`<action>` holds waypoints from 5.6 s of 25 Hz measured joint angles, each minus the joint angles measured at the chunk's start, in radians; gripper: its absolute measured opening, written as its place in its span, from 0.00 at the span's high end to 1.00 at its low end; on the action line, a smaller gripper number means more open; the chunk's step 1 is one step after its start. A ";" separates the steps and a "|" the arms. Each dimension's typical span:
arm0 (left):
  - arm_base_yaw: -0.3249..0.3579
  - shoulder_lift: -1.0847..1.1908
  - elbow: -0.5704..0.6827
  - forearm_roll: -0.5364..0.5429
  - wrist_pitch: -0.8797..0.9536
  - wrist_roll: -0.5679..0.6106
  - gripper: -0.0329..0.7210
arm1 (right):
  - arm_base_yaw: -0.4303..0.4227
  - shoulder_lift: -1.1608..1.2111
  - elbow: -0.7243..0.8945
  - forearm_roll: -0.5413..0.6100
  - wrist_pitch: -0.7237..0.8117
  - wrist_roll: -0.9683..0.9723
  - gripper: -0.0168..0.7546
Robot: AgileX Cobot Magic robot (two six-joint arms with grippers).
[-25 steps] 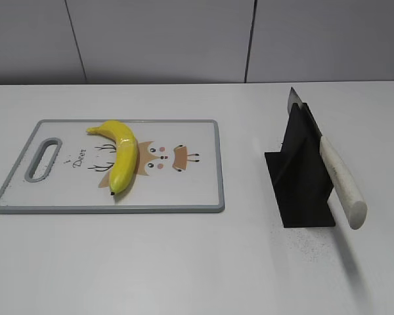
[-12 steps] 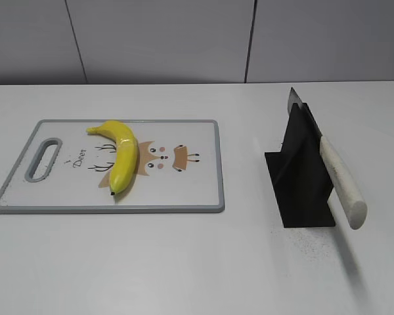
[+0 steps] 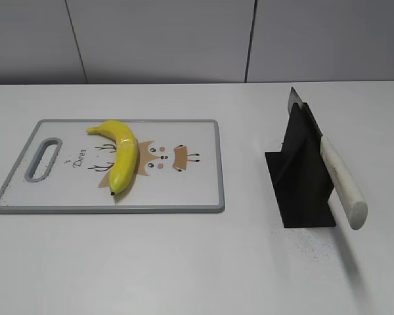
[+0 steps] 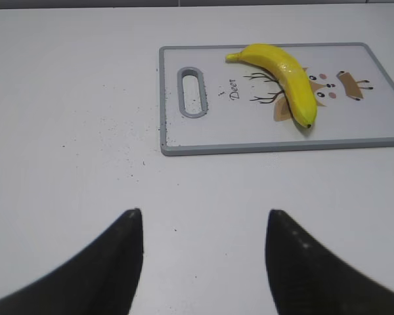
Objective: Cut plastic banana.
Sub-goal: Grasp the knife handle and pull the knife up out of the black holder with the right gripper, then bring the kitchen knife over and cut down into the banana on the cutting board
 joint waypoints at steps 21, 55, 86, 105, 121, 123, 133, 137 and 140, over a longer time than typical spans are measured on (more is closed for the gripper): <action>0.000 0.000 0.000 0.000 0.000 0.000 0.19 | 0.401 0.629 -0.310 -0.025 0.015 0.202 0.31; 0.000 0.000 0.000 0.000 0.000 0.000 0.19 | 0.465 1.336 -0.514 -0.081 -0.043 0.473 0.43; 0.000 0.000 0.000 0.000 0.000 0.000 0.19 | 0.465 1.287 -0.514 -0.096 0.031 0.547 0.77; 0.000 0.000 0.000 0.000 0.000 0.000 0.19 | 0.465 1.166 -0.694 -0.147 0.129 0.545 0.77; 0.000 0.000 0.000 -0.002 0.000 0.000 0.19 | 0.465 1.166 -0.897 -0.177 0.168 0.280 0.77; 0.000 0.000 0.000 -0.011 0.000 0.000 0.20 | 0.465 1.175 -0.899 -0.174 0.169 0.189 0.77; 0.000 0.190 -0.071 -0.049 0.006 0.105 0.27 | 0.465 1.299 -0.976 -0.115 0.173 -0.177 0.77; 0.000 0.319 -0.134 -0.064 -0.034 0.144 0.28 | 0.465 1.369 -1.048 -0.087 0.173 -0.326 0.77; 0.000 0.416 -0.189 -0.066 -0.080 0.183 0.27 | 0.465 1.422 -1.104 -0.036 0.173 -0.441 0.77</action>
